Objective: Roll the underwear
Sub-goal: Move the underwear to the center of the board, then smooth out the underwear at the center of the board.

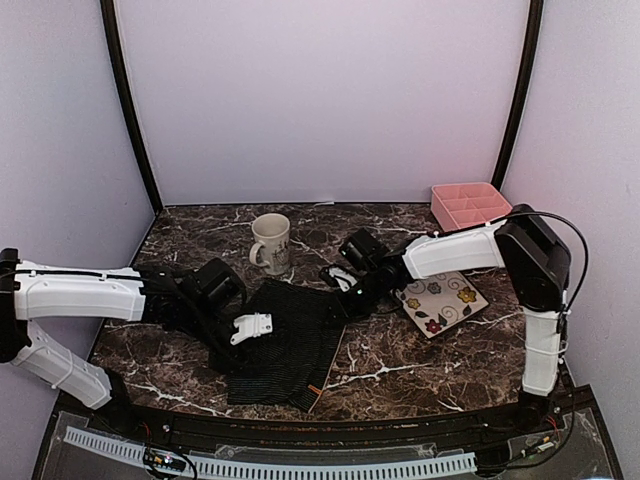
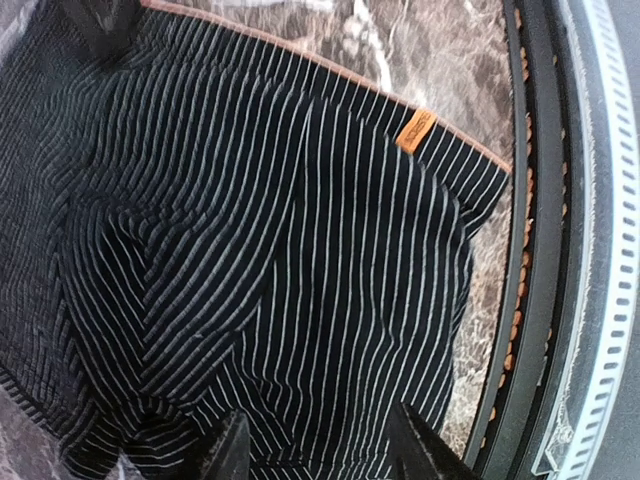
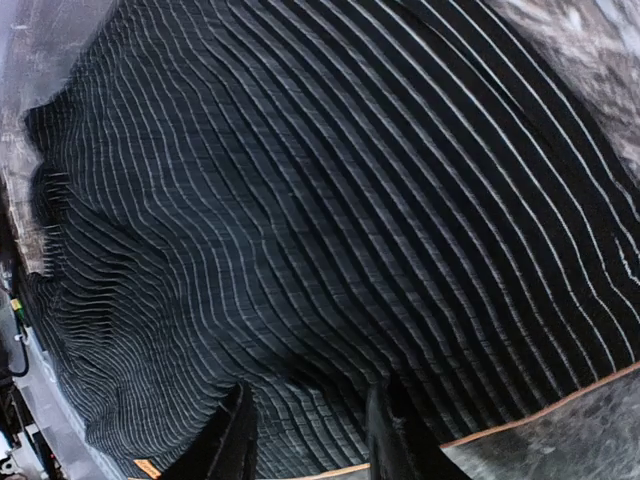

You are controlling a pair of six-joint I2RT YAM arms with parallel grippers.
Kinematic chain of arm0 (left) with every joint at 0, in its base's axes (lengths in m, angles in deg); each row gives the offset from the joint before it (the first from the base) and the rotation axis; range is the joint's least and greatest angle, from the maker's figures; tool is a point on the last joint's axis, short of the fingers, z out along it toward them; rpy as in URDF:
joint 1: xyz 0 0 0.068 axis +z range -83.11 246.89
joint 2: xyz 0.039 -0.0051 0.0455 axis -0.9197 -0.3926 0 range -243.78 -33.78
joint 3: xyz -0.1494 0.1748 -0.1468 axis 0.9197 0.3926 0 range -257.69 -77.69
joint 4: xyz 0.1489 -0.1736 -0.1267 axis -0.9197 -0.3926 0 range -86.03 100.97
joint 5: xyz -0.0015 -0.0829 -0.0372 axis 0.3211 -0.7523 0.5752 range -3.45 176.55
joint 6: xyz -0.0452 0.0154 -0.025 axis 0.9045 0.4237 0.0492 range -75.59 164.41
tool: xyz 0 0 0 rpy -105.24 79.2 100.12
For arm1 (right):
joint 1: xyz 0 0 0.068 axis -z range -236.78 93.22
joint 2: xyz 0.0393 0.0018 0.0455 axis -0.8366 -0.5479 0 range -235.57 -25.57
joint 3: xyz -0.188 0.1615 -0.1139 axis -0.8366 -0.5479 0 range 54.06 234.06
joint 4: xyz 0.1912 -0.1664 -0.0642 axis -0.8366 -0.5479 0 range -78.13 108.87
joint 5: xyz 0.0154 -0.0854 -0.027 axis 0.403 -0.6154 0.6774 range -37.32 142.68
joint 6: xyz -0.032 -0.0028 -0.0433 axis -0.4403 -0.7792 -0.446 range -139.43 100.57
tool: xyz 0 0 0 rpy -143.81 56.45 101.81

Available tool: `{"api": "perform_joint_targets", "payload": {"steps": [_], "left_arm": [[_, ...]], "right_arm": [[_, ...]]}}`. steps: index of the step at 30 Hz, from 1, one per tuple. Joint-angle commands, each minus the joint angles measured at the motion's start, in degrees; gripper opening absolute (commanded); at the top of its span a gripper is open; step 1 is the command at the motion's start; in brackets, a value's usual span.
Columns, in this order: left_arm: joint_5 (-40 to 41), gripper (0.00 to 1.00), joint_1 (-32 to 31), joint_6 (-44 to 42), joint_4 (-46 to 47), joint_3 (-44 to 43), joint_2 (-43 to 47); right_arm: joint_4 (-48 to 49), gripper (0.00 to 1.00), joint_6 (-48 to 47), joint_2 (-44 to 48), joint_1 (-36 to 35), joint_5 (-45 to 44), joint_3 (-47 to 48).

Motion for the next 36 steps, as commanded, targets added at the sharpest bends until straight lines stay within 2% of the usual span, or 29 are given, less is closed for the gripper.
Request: {"api": "perform_joint_targets", "payload": {"steps": [1, 8, 12, 15, 20, 24, 27, 32, 36], "left_arm": [[-1.7, 0.51, 0.0, -0.8, 3.3, 1.3, 5.1], [-4.2, 0.51, -0.3, 1.6, 8.1, 1.4, 5.2], [-2.8, 0.51, -2.7, 2.1, 11.2, 1.9, 4.4], [1.4, 0.52, -6.7, 2.5, 14.8, 2.1, 2.7], [2.6, 0.56, -9.7, 4.7, 20.5, 0.7, -2.8], [3.0, 0.56, -11.5, 5.3, 24.5, -0.5, -7.6], [3.1, 0.55, -12.2, 5.9, 26.6, -1.1, -10.8], [4.6, 0.51, -12.7, 6.2, 29.1, -1.7, -16.0], [7.1, 0.42, -12.9, 5.7, 28.3, -3.0, -19.1]], "right_arm": [[-2.5, 0.37, -2.2, -4.7, 3.5, -5.1, 3.6], [-6.6, 0.35, -6.2, -11.3, 10.5, -9.8, 15.7], [-8.4, 0.37, -8.7, -9.1, 11.2, -7.5, 21.2], [-5.8, 0.37, -8.0, -1.4, 10.5, -2.9, 14.7], [-2.7, 0.35, -3.5, 12.9, 7.9, 2.7, -2.8], [-1.7, 0.33, -0.5, 19.6, 4.3, 5.1, -13.5], [0.0, 0.31, 1.2, 20.8, 1.7, 4.8, -18.2], [1.9, 0.27, 1.9, 18.0, 0.3, 3.2, -20.2], [2.4, 0.24, 1.4, 14.1, 0.3, 2.0, -20.8]]}}
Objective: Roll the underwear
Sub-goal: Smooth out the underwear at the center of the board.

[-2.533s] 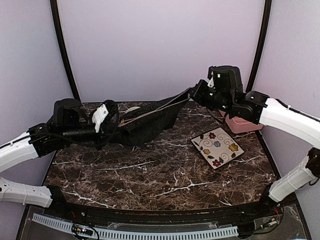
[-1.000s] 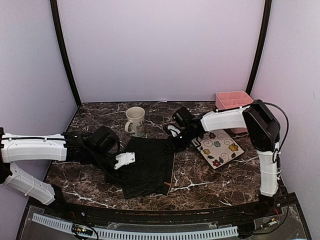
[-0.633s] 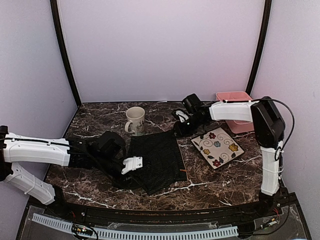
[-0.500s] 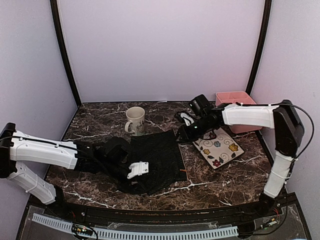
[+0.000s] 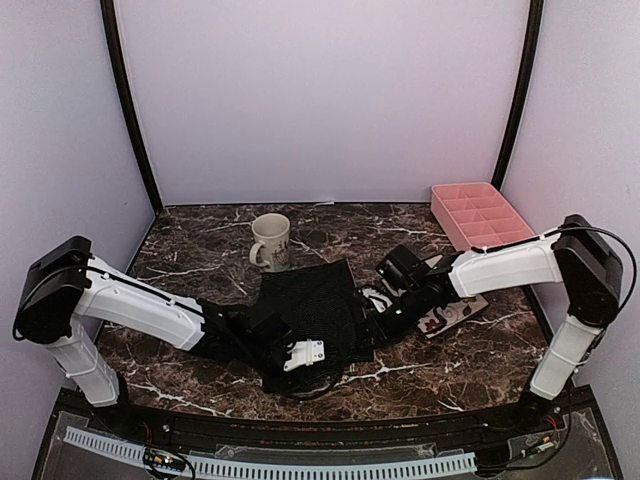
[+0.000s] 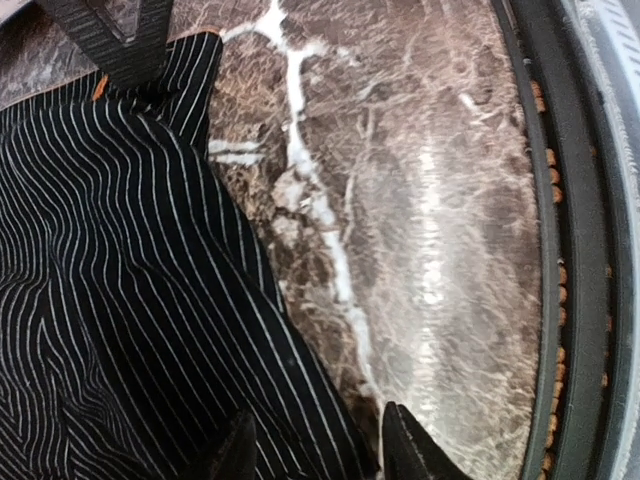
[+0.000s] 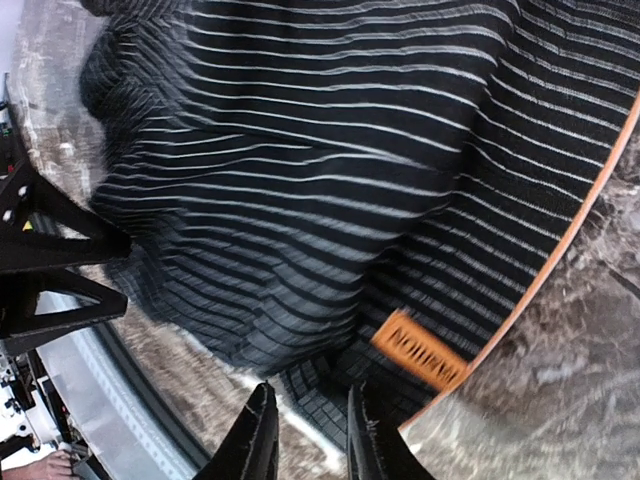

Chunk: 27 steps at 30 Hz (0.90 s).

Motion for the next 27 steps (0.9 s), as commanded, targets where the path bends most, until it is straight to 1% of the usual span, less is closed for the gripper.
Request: {"api": "perform_joint_targets", "payload": {"steps": [1, 3, 6, 7, 11, 14, 17, 19, 22, 23, 24, 25, 27], "left_arm": [[3.5, 0.37, -0.3, 0.0, -0.1, -2.5, -2.0], [4.1, 0.26, -0.3, -0.1, -2.3, -2.5, -1.6], [4.6, 0.03, -0.3, -1.2, -6.8, -1.9, 1.3], [4.7, 0.01, -0.3, -1.4, -7.7, -1.4, 2.7], [7.0, 0.0, -0.2, -3.6, -14.7, 1.3, 10.1], [9.0, 0.0, 0.0, -6.7, -21.3, 2.6, 13.7], [10.2, 0.0, 0.7, -7.7, -25.3, 4.4, 16.4], [9.5, 0.0, 0.9, -8.0, -26.6, 5.6, 17.9], [4.5, 0.01, 0.9, -8.5, -27.8, 6.6, 19.8], [3.0, 0.05, 0.9, -9.0, -27.7, 6.9, 20.2], [2.3, 0.12, 0.8, -9.3, -27.6, 7.0, 20.5], [2.1, 0.16, 0.8, -9.4, -27.9, 7.0, 20.6], [3.2, 0.2, 0.8, -9.6, -28.3, 7.7, 20.6]], "right_arm": [[3.2, 0.23, 0.2, -4.0, -0.1, -1.5, -0.9], [2.6, 0.22, -0.5, -5.9, -0.2, -2.4, -1.3], [1.3, 0.21, -1.9, -7.4, 0.0, -5.0, -2.5], [0.7, 0.21, -2.3, -7.5, -0.1, -5.5, -2.9], [-0.6, 0.2, -3.3, -6.6, 0.0, -6.9, -4.5], [-1.4, 0.2, -3.7, -5.7, 0.1, -6.6, -4.9], [-2.3, 0.2, -4.3, -3.6, -0.1, -5.2, -5.1], [-2.3, 0.21, -5.9, -1.2, -0.5, -2.6, -5.3], [-1.6, 0.27, -9.3, 2.9, -0.9, 6.9, -5.7], [-1.6, 0.3, -10.2, 4.3, -0.9, 9.9, -5.5], [-2.1, 0.34, -10.9, 5.2, -0.8, 11.7, -5.0], [-2.6, 0.38, -11.4, 6.4, -0.6, 12.8, -4.3], [-3.4, 0.43, -11.7, 8.4, 0.1, 13.9, -2.8]]}}
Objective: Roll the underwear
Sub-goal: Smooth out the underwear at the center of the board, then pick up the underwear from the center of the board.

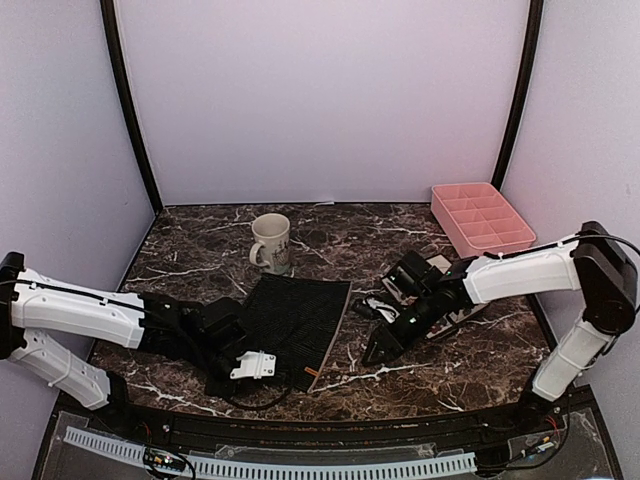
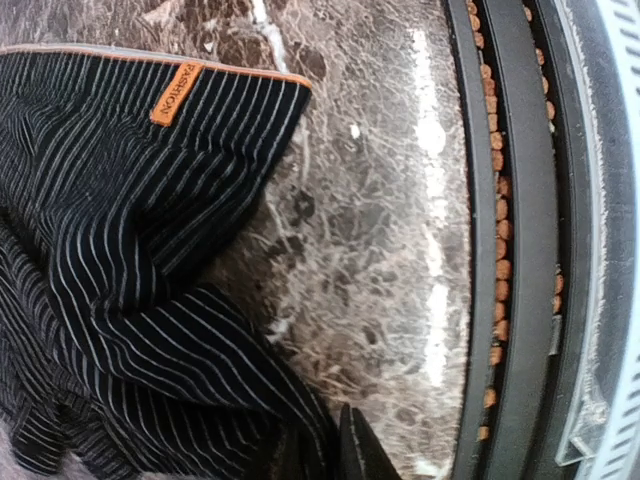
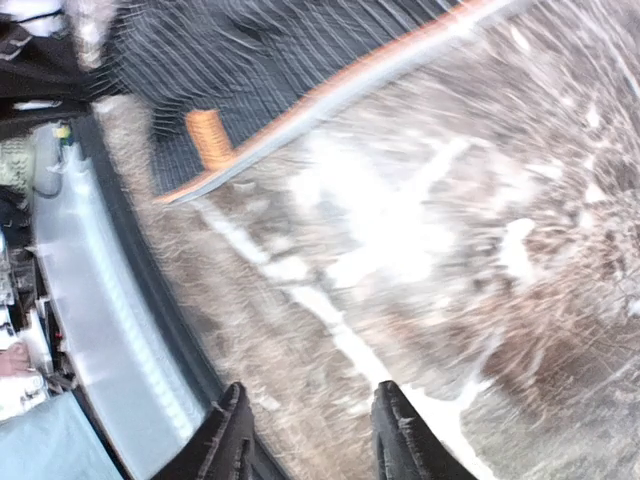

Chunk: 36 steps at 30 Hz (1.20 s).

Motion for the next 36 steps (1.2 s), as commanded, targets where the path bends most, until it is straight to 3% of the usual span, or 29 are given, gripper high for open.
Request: {"api": "perform_joint_targets", "payload": {"steps": [1, 5, 9, 12, 16, 22, 29, 33, 36], "left_arm": [[-1.1, 0.23, 0.1, -1.9, -4.1, 1.7, 1.5], [3.2, 0.34, 3.7, -0.1, -2.9, 2.8, 6.2], [4.5, 0.46, 9.2, 4.2, 4.4, 4.4, 15.2], [5.9, 0.47, 12.3, 8.4, 7.4, 4.7, 17.9], [6.9, 0.48, 13.5, 12.2, 7.6, 2.4, 16.6], [4.5, 0.51, 16.1, 18.8, 9.1, -1.2, 13.0], [-0.7, 0.53, 22.4, 23.7, 10.5, -4.2, 10.2], [-5.7, 0.53, 22.6, 22.1, 10.5, -4.7, 8.2], [-10.9, 0.58, 22.4, 19.7, 8.6, -5.0, 5.0]], "right_arm": [[-2.5, 0.45, -3.2, 4.5, 1.3, 6.6, 3.1], [-2.1, 0.46, -2.1, 2.5, 4.9, 3.5, 5.5], [0.2, 0.46, -0.2, -3.0, 9.0, -1.5, 10.3], [1.3, 0.49, 0.8, -9.0, 10.6, -5.2, 17.1], [-2.0, 0.55, -0.1, -17.7, 11.2, -11.2, 29.8], [-8.4, 0.56, -3.2, -28.9, 12.5, -18.5, 43.4], [-12.9, 0.54, -6.6, -35.8, 12.5, -14.0, 49.7], [-12.5, 0.43, -6.0, -36.6, 12.3, -8.6, 48.2], [-11.1, 0.22, -5.8, -34.7, 11.8, -5.1, 45.5]]}}
